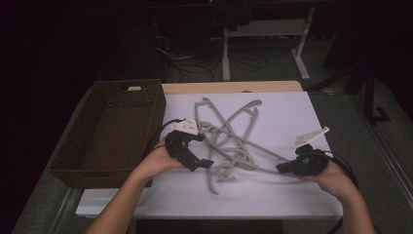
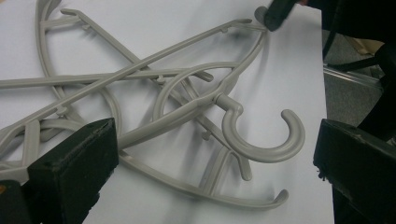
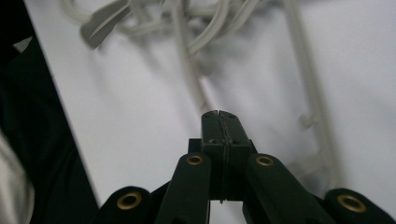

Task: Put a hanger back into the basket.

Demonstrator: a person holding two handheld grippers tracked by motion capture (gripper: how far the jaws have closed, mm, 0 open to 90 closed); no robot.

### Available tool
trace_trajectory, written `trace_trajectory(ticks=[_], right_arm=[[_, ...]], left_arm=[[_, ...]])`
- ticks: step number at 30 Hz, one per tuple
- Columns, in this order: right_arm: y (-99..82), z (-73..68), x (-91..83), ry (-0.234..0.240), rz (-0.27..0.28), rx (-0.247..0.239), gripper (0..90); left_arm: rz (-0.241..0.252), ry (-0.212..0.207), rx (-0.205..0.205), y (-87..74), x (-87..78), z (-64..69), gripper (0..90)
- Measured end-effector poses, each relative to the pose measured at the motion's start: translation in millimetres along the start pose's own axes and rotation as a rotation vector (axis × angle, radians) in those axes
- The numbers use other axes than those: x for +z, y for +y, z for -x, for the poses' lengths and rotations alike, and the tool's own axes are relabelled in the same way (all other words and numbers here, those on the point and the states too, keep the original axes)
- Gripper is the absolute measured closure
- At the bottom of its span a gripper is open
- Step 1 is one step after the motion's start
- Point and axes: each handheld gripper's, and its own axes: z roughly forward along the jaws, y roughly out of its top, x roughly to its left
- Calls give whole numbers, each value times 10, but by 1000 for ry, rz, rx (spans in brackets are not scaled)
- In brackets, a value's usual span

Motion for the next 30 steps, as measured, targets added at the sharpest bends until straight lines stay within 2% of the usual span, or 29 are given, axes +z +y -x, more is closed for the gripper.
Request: trace_trajectory(ticks=[2,3,4,6,9,11,12,17,18,19,22,23,24,26,30], right_arm=[[-75,-59,33,9,-29,2,892],[-133,-64,93,-10,-55,14,892],[-133,-64,93,-10,-55,14,892],[-157,-24,123,-41,-74,34,892],[-131,60,123,-88,-76,58,893],[-77,187,125,-143,-83,72,892],[-77,187,125,-143,-83,72,892],[32,448,144,-217,-59,112,892],[74,535,155,-233,-54,128,892],[74,535,155,-233,-54,128,892],[131,673,184,-274,-41,156,892],[131,673,184,-274,-41,156,892],[150,737,200,-282,-29,165,893],[150,737,200,-282,-29,165,893],[179,827,238,-318,1,185,893]], left_arm=[[4,-1,-2,-3,-3,0,3],[4,-1,-2,-4,-5,-1,3],[5,-1,-2,-4,-6,0,3],[5,-1,-1,-4,-7,2,3],[3,-2,2,-4,-7,2,3],[5,-3,-1,-4,-8,1,3],[6,-3,-2,-5,-8,0,3],[-4,0,-1,-15,12,-4,3],[-8,4,-1,-19,19,-5,3],[-15,8,3,-21,26,-8,3],[-22,3,1,-31,63,-11,2],[-22,3,1,-31,63,-11,2],[-25,3,1,-33,75,-14,2],[-27,3,-2,-35,90,-17,3],[-52,9,2,-41,170,-41,3]])
